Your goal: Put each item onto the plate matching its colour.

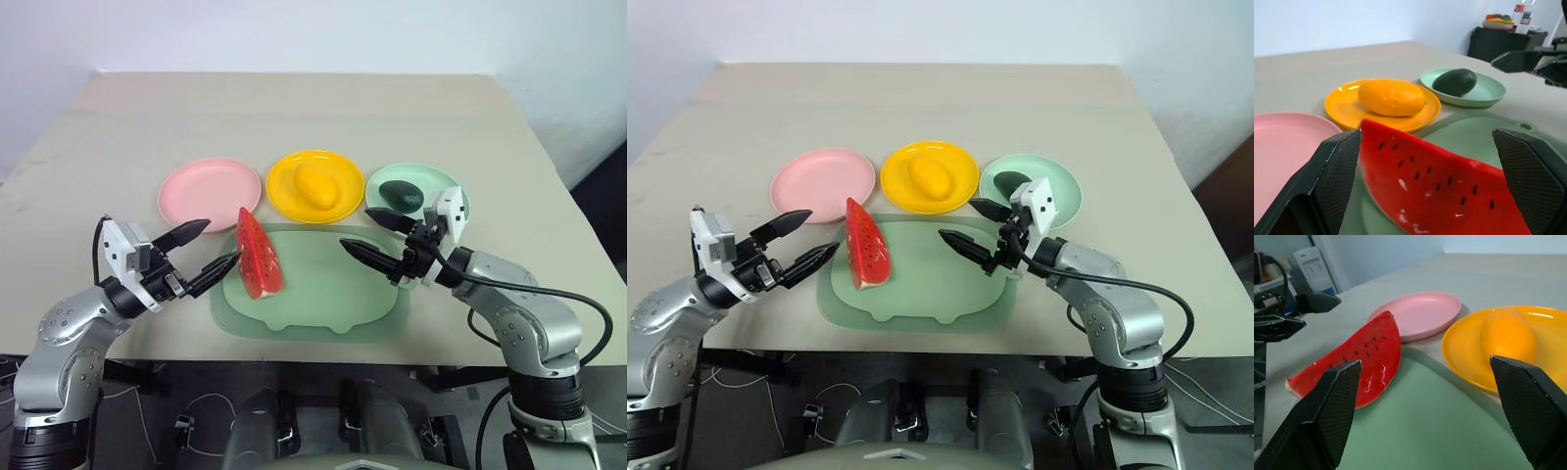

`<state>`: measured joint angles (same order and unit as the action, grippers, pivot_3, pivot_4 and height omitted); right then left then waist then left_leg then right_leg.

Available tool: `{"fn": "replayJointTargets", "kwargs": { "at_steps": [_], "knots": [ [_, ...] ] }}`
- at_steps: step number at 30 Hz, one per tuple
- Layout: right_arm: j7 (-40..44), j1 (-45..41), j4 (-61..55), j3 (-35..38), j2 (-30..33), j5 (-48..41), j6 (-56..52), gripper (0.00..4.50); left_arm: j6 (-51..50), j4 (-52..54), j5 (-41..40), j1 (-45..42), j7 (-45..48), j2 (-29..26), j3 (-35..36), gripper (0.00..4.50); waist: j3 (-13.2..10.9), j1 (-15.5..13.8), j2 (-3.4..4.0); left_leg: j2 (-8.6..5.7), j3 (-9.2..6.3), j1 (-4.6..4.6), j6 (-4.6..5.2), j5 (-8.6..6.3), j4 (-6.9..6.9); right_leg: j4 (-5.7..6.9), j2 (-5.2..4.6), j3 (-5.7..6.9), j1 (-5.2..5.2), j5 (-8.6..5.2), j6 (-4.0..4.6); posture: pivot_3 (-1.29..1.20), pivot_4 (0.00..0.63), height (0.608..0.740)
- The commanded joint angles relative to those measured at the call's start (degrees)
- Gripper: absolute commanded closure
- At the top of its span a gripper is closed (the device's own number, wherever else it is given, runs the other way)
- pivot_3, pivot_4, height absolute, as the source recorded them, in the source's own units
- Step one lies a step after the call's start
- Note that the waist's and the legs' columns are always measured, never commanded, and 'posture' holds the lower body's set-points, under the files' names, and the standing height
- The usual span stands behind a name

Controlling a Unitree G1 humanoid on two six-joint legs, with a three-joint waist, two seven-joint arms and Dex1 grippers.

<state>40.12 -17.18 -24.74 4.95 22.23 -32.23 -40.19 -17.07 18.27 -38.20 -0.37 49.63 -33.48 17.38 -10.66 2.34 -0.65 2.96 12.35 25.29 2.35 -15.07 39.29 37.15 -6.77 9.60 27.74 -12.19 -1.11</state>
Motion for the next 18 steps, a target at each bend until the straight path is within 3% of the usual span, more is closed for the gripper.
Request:
{"fn": "replayJointTargets", "kwargs": {
  "at_steps": [1,9,18],
  "knots": [
    [-1.3,0.2,-3.1,-0.8,-0.6,0.2,3.4,0.05,0.4,2.0,-0.6,-0.4,-0.3,0.1,0.2,0.0,0.0,0.0,0.0,0.0,-0.01,-0.02,0.0,0.0,0.0,-0.01,0.0,0.0,-0.02,0.0,0.0,0.0,0.15,0.696],
    [0.1,-0.1,-1.9,-1.8,0.8,-0.6,6.6,0.05,-3.7,5.3,-2.0,0.4,-4.0,0.4,-0.9,0.0,0.0,-0.3,-0.01,-0.02,-0.04,-0.02,0.01,0.0,0.01,-0.04,-0.01,0.0,-0.07,0.0,0.0,0.0,0.15,0.696],
    [0.7,0.4,-2.2,-5.0,2.3,1.8,9.7,0.05,-9.6,11.4,-1.0,-0.1,-14.5,2.6,-3.5,0.0,0.0,-0.8,-0.01,-0.01,-0.07,-0.15,0.01,0.0,0.02,-0.04,0.0,0.02,-0.22,0.0,0.0,0.0,0.15,0.696]
  ]
}}
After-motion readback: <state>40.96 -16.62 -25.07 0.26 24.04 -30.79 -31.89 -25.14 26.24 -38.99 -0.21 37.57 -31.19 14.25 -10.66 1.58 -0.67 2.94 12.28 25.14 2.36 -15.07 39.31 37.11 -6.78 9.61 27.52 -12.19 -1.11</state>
